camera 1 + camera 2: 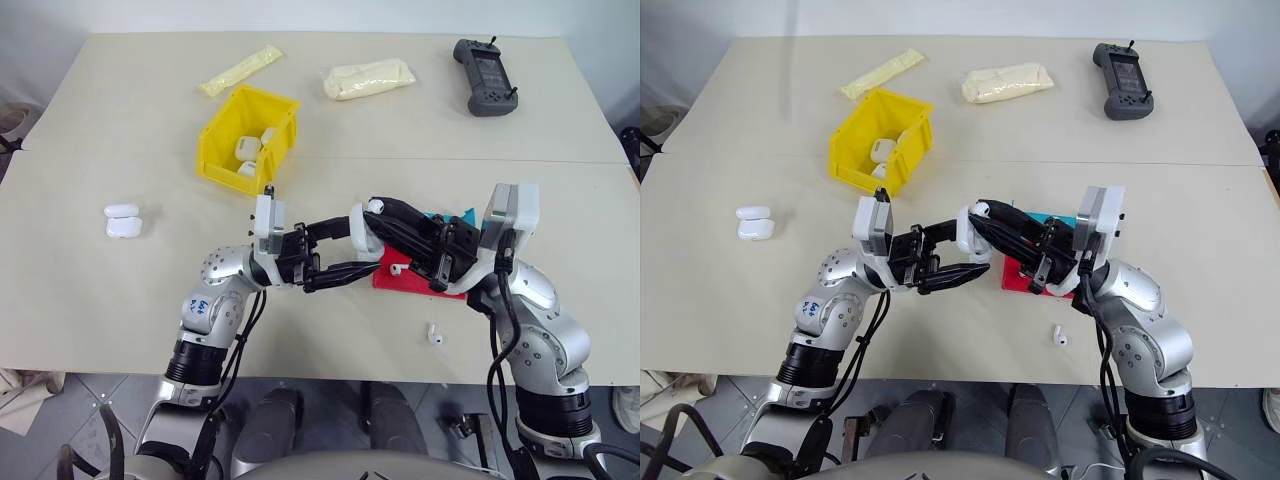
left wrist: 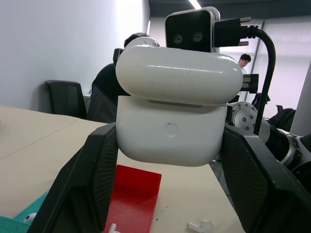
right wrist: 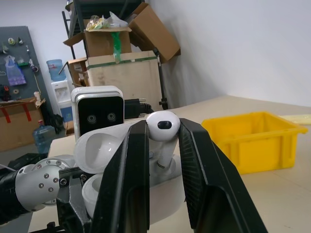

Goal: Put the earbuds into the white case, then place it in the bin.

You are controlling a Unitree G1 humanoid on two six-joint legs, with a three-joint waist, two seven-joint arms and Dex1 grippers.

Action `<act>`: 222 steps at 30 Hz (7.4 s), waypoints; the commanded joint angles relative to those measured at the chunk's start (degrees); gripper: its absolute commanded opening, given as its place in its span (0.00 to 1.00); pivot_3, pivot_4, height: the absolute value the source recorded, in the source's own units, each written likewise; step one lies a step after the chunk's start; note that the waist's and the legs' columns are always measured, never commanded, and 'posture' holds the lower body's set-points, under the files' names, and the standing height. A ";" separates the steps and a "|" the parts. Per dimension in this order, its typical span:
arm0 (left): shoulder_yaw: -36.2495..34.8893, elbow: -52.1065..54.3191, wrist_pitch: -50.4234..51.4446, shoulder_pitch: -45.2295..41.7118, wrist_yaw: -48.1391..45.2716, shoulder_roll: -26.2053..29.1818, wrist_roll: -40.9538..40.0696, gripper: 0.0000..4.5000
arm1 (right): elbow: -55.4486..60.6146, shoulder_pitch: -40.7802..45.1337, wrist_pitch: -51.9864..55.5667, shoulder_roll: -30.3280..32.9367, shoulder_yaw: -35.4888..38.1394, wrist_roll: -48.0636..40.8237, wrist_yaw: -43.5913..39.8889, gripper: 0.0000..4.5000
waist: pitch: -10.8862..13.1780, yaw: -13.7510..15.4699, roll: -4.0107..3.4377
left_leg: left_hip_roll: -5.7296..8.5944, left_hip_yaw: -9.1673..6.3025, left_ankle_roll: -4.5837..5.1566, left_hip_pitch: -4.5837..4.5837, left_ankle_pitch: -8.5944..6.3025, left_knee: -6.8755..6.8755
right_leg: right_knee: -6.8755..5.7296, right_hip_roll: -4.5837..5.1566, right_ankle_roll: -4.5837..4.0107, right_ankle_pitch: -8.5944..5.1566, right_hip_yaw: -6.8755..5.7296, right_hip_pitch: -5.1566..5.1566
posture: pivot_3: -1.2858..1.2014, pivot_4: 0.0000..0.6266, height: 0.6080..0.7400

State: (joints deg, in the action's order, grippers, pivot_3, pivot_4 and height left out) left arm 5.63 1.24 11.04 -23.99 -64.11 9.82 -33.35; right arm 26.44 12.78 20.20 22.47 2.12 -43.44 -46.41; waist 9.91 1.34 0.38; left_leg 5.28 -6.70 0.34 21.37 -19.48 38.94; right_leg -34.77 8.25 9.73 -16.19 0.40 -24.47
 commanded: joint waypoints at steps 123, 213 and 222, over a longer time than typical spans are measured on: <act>-1.36 -0.58 -14.29 2.06 4.36 -0.99 3.79 0.62 | -78.90 55.48 -12.69 12.16 -28.36 61.22 -33.79 0.17 | 0.03 -1.63 -0.24 | 0.04 0.15 0.10 0.09 -0.07 0.13 | -0.16 0.13 0.07 0.05 -0.06 -0.08 | 0.52 0.24 1.00; -2.22 -1.87 -8.83 -1.67 3.02 -2.17 1.83 0.62 | 1.26 4.54 28.05 6.52 2.86 -18.59 5.89 0.12 | 0.05 0.04 -0.27 | 0.05 0.11 0.14 0.12 -0.07 0.14 | -0.10 0.11 0.04 0.09 -0.05 -0.05 | 0.52 0.24 1.00; -2.22 -2.57 -9.15 -2.27 2.88 -2.73 1.98 0.62 | 1.28 6.64 29.48 7.37 3.93 -21.48 7.79 0.63 | 0.05 0.03 -0.27 | 0.03 0.10 0.13 0.12 -0.07 0.14 | -0.07 0.11 0.04 0.09 -0.05 -0.06 | 0.52 0.24 1.00</act>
State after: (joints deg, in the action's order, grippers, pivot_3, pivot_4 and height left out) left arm 2.97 -3.50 3.15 -24.17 -60.67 8.36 -29.72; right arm 26.90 19.48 48.01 28.94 7.10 -64.54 -39.69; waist 9.96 1.37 0.10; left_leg 5.32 -6.60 0.47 21.49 -19.56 39.07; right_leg -34.84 8.35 9.77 -16.10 0.35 -24.53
